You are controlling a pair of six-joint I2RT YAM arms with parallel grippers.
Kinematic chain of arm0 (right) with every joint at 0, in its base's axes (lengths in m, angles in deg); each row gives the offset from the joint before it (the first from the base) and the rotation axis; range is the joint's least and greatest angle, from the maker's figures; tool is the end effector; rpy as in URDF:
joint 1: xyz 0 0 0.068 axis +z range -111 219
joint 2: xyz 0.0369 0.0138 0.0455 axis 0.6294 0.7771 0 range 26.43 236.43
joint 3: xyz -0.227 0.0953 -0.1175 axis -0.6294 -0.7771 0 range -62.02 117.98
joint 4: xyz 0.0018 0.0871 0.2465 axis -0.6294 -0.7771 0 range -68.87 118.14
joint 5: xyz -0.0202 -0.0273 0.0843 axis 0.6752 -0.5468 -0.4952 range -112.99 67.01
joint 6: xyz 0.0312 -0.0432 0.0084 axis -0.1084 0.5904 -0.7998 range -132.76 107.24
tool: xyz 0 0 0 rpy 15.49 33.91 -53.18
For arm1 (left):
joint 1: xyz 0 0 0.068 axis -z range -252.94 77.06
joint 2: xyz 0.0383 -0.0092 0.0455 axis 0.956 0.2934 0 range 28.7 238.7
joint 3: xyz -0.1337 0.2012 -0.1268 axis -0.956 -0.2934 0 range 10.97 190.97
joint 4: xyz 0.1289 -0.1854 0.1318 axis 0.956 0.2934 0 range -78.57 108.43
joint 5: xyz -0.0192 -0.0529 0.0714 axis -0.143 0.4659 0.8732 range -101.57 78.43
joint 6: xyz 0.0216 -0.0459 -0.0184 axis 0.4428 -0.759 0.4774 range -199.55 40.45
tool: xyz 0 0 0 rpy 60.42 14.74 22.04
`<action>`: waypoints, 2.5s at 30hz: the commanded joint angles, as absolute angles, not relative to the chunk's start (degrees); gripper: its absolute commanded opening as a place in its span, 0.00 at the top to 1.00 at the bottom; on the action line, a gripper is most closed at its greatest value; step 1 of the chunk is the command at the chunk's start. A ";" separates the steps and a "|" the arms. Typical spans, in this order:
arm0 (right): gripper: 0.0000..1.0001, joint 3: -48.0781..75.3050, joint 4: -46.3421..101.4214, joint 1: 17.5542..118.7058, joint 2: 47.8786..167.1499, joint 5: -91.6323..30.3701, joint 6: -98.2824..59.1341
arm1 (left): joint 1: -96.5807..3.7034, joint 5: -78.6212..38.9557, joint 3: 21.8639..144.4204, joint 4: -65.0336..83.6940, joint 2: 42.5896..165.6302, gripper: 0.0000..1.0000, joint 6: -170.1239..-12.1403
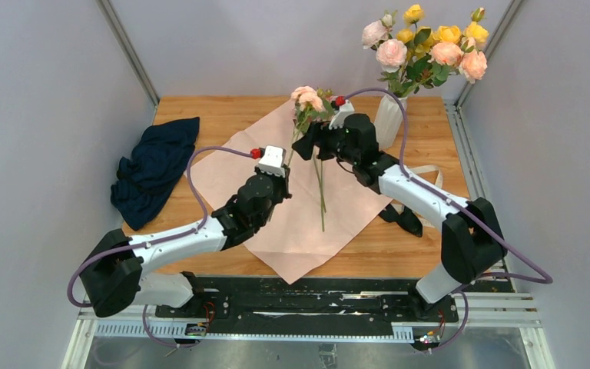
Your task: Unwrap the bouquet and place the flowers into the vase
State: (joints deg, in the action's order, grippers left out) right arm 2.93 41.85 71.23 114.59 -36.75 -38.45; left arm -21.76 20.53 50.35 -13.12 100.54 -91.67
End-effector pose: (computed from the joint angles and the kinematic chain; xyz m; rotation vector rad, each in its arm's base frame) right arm 0.3063 0.2031 0.3180 -0.2891 1.8054 0.9377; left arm 0.1903 -0.2061 0.2691 0.1619 1.6920 -0.3494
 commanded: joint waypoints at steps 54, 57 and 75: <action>1.00 19.11 63.39 54.45 107.65 -24.31 6.63 | -17.46 15.29 41.11 -6.47 82.70 0.17 -100.12; 1.00 21.67 64.69 53.01 110.42 -26.02 6.70 | -17.42 15.95 40.63 -6.17 82.30 0.17 -99.88; 1.00 34.44 73.25 45.89 126.28 -33.01 0.64 | -17.39 18.40 47.70 -4.65 94.97 0.17 -98.19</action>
State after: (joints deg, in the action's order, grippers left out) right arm 32.74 68.45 47.63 124.87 -31.02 3.12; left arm -17.67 17.62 44.12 -4.69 92.27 -98.27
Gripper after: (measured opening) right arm 0.045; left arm 0.829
